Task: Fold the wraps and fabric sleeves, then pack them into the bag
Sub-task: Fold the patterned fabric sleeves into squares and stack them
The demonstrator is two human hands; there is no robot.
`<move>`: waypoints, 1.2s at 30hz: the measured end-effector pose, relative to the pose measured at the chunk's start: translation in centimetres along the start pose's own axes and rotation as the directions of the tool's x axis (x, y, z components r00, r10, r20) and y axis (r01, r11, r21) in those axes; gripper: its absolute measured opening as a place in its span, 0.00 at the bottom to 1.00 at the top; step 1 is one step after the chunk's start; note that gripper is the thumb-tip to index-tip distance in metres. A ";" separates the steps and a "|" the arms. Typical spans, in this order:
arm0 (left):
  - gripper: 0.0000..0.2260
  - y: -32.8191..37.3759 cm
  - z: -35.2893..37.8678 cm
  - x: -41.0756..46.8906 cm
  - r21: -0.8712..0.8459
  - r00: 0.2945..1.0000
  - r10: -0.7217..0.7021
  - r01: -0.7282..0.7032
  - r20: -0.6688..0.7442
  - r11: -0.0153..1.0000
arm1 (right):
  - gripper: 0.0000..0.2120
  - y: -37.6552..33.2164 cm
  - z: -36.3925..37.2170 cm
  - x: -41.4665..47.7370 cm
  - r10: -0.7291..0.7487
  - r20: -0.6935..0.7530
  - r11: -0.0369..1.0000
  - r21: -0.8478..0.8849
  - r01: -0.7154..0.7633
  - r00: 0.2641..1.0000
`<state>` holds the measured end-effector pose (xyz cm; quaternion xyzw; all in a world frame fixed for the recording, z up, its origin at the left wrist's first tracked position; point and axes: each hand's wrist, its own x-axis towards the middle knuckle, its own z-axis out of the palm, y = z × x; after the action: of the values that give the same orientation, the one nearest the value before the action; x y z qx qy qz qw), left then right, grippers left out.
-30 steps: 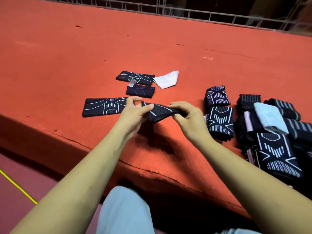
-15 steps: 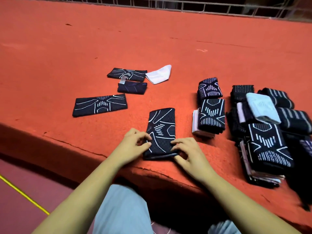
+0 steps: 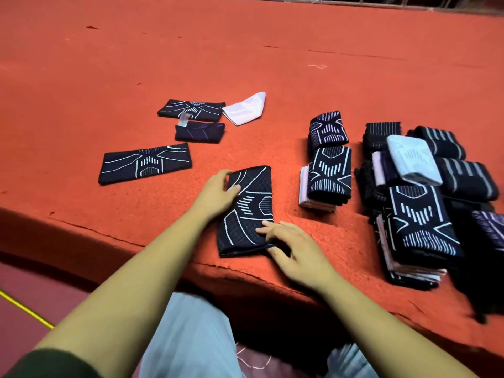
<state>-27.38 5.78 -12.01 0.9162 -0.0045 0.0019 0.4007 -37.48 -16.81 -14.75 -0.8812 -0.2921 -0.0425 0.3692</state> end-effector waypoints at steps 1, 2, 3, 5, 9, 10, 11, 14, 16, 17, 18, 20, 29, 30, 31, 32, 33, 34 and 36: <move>0.24 0.3 0.0 1.1 -0.004 0.997 -0.073 0.073 -0.031 0.997 | 0.08 -0.1 0.0 0.0 -0.005 -0.011 1.000 -0.005 0.005 1.000; 0.25 0.6 0.1 1.9 0.018 0.993 -0.114 0.115 -0.036 0.993 | 0.08 -0.1 0.0 -0.1 -0.018 -0.019 0.999 -0.027 0.018 1.000; 0.26 0.8 0.1 2.6 0.053 0.990 -0.142 0.143 -0.016 0.988 | 0.10 -0.1 0.0 -0.1 -0.040 -0.016 0.997 -0.064 0.039 0.999; 0.21 0.8 0.2 3.5 0.046 0.982 -0.184 0.182 0.031 0.982 | 0.16 0.0 0.0 -0.1 -0.079 0.029 0.987 -0.139 0.082 0.996; 0.07 0.9 0.2 3.8 -0.143 0.981 -0.192 0.193 0.024 0.971 | 0.16 0.2 0.2 0.0 -0.119 0.052 0.981 -0.151 0.125 0.992; 0.09 1.1 0.1 3.8 -0.154 0.985 -0.173 0.167 -0.024 0.974 | 0.14 0.2 0.3 -0.1 -0.144 0.040 0.980 -0.134 0.148 0.989; 0.07 1.2 0.0 3.8 -0.138 0.984 -0.151 0.137 -0.097 0.981 | 0.12 0.4 0.4 -0.1 -0.166 0.031 0.979 -0.112 0.168 0.986; 0.08 0.9 -0.2 3.5 0.034 0.977 -0.118 0.126 -0.179 0.991 | 0.11 0.3 0.6 -0.1 -0.189 0.063 0.978 -0.075 0.194 0.980; 0.14 0.1 0.0 3.2 0.161 0.985 -0.120 0.139 -0.122 0.977 | 0.12 0.4 0.6 -0.1 -0.176 0.055 0.978 -0.101 0.181 0.983; 0.18 -0.2 0.2 3.0 0.214 0.989 -0.086 0.111 -0.123 0.971 | 0.14 0.4 0.6 -0.2 -0.155 0.043 0.981 -0.113 0.159 0.987; 0.22 -0.2 0.1 2.5 0.248 0.989 -0.022 0.059 -0.149 0.967 | 0.16 0.4 0.5 -0.2 -0.129 0.032 0.985 -0.114 0.132 0.991; 0.23 -0.1 -0.4 0.9 0.244 0.967 0.173 -0.125 -0.187 0.962 | 0.17 0.6 0.4 -0.2 -0.095 0.015 0.991 -0.098 0.096 0.995; 0.29 -3.1 -2.0 -9.9 0.053 0.840 0.419 -0.463 0.346 0.885 | 0.27 0.9 0.8 0.2 -0.015 -0.100 1.000 -0.011 0.014 0.995; 0.32 -3.8 -1.6 -10.5 0.068 0.847 0.408 -0.455 0.340 0.888 | 0.26 0.9 0.9 0.2 0.019 -0.115 1.000 0.003 -0.019 0.993; 0.33 -4.3 -1.2 -11.0 0.069 0.859 0.404 -0.445 0.315 0.893 | 0.23 1.0 0.9 0.2 0.027 -0.140 1.000 0.006 -0.026 0.990; 0.34 -4.4 -0.9 -11.2 0.066 0.872 0.397 -0.432 0.286 0.900 | 0.19 1.1 0.9 0.2 0.016 -0.170 1.000 0.002 -0.016 0.985; 0.34 -4.4 -0.7 -11.2 0.051 0.885 0.386 -0.412 0.261 0.910 | 0.15 1.3 0.7 0.2 0.014 -0.190 1.000 0.016 -0.011 0.982; 0.33 -4.2 -0.7 -11.2 0.032 0.898 0.370 -0.388 0.240 0.921 | 0.13 1.3 0.5 0.3 0.034 -0.201 0.998 0.055 -0.023 0.979; 0.28 -3.9 -0.5 -11.1 -0.019 0.909 0.366 -0.369 0.200 0.929 | 0.11 1.2 0.1 0.3 0.082 -0.209 0.985 0.168 -0.047 0.975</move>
<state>-38.49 8.86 -14.59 0.8982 -0.2170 -0.0148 0.3821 -36.58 -17.21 -15.46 -0.8476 -0.2244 -0.1015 0.4701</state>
